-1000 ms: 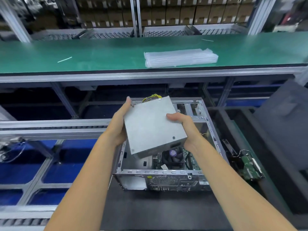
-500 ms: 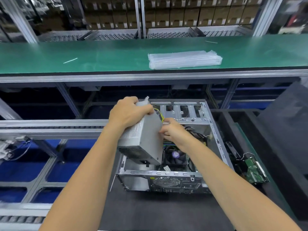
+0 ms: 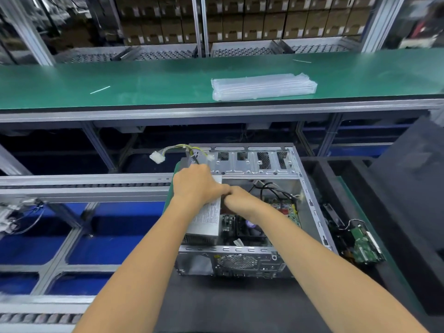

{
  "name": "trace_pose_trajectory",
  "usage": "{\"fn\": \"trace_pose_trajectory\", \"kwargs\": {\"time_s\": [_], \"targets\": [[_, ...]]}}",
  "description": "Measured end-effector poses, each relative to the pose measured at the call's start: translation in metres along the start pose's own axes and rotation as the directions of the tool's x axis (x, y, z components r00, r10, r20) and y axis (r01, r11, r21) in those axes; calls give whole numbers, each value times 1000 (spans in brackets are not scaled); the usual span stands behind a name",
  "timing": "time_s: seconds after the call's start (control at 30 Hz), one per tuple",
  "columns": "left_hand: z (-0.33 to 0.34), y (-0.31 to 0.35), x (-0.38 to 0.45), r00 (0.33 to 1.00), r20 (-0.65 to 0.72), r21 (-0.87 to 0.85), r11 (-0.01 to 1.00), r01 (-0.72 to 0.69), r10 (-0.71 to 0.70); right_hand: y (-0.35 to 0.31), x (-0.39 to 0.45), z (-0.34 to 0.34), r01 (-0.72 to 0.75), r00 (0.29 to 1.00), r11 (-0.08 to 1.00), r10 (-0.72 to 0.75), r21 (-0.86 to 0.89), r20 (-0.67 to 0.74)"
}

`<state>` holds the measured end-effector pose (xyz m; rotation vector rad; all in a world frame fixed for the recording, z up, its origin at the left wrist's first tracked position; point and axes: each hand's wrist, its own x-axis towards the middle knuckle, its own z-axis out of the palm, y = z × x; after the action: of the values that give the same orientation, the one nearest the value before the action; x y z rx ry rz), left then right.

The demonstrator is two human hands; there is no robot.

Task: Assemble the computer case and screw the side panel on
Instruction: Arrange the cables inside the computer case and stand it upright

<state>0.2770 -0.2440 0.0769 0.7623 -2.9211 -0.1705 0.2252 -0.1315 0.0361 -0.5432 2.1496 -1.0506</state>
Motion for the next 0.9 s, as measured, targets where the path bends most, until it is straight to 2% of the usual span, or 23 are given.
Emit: {"fn": "trace_pose_trajectory", "kwargs": {"time_s": [0.47, 0.67, 0.9], "targets": [[31, -5, 11, 999, 34, 90, 996, 7, -10, 6, 17, 3, -33, 989, 999, 30, 21, 144], [35, -1, 19, 999, 35, 177, 984, -3, -3, 9, 24, 4, -56, 990, 990, 38, 131, 139], [47, 0, 16, 1000, 16, 190, 981, -26, 24, 25, 34, 11, -57, 992, 992, 43, 112, 123]]}}
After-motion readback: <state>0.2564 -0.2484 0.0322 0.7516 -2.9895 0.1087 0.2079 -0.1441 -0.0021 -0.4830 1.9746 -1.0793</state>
